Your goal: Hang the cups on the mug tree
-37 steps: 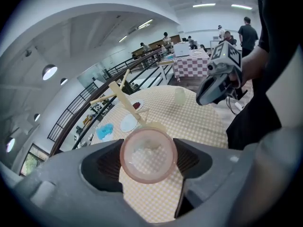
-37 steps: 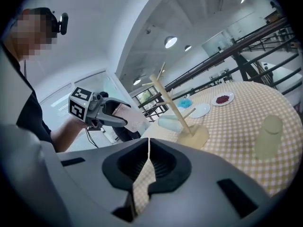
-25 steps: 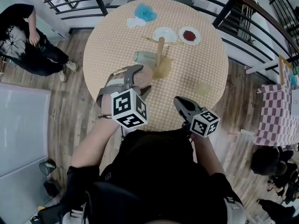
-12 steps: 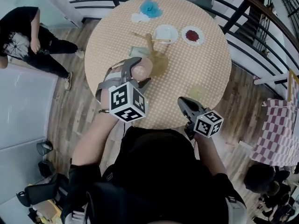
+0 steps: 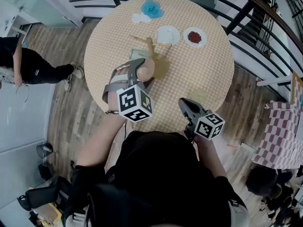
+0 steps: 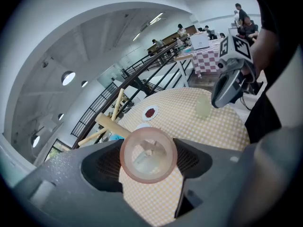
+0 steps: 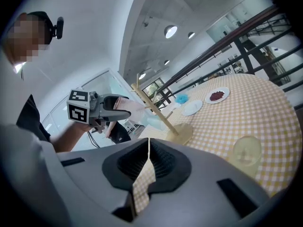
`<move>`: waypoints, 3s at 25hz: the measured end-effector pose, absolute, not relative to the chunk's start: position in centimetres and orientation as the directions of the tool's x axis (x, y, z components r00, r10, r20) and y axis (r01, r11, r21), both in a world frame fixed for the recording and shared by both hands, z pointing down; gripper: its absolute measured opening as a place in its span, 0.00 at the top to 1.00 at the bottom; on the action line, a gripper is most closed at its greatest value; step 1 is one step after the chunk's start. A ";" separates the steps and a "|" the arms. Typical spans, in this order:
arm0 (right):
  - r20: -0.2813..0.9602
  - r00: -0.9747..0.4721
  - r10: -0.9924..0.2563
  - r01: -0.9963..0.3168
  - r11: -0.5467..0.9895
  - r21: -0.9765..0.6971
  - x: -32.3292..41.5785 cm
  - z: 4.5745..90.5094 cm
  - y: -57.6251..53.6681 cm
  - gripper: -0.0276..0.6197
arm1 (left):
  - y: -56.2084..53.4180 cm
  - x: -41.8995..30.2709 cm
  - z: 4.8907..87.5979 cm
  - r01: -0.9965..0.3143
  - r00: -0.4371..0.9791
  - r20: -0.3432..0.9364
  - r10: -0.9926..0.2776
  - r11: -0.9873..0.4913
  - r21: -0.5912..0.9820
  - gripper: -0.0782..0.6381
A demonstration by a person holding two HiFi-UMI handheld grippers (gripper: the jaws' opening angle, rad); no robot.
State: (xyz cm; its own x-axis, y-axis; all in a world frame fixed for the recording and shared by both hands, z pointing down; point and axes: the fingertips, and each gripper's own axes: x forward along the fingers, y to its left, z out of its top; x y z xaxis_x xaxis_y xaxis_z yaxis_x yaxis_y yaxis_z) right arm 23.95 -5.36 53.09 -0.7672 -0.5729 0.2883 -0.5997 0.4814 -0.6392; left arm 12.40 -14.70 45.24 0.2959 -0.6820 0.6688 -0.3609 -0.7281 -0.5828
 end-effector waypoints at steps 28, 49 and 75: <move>0.313 -0.716 -0.624 -0.640 0.407 -0.652 25.3 54.2 -4.7 0.93 | -15.5 13.9 50.0 -0.240 0.271 0.677 -0.684 -0.730 -0.640 0.44; 0.302 -0.719 -0.626 -0.631 0.406 -0.662 25.1 54.4 -3.9 0.93 | -15.0 13.6 51.5 -0.156 0.220 0.710 -0.668 -0.743 -0.651 0.43; 0.274 -0.758 -0.592 -0.592 0.447 -0.670 23.8 53.8 -3.1 0.93 | -11.5 13.4 47.6 -0.399 0.361 0.681 -0.637 -0.766 -0.505 0.43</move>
State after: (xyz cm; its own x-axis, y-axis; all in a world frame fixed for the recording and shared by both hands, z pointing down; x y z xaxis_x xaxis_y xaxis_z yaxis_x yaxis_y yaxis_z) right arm 23.76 -3.15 53.83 -0.7580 -0.5918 0.2742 -0.5919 0.4475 -0.6704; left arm 13.45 -11.48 47.65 0.3614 -0.6367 0.6812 -0.3985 -0.7659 -0.5045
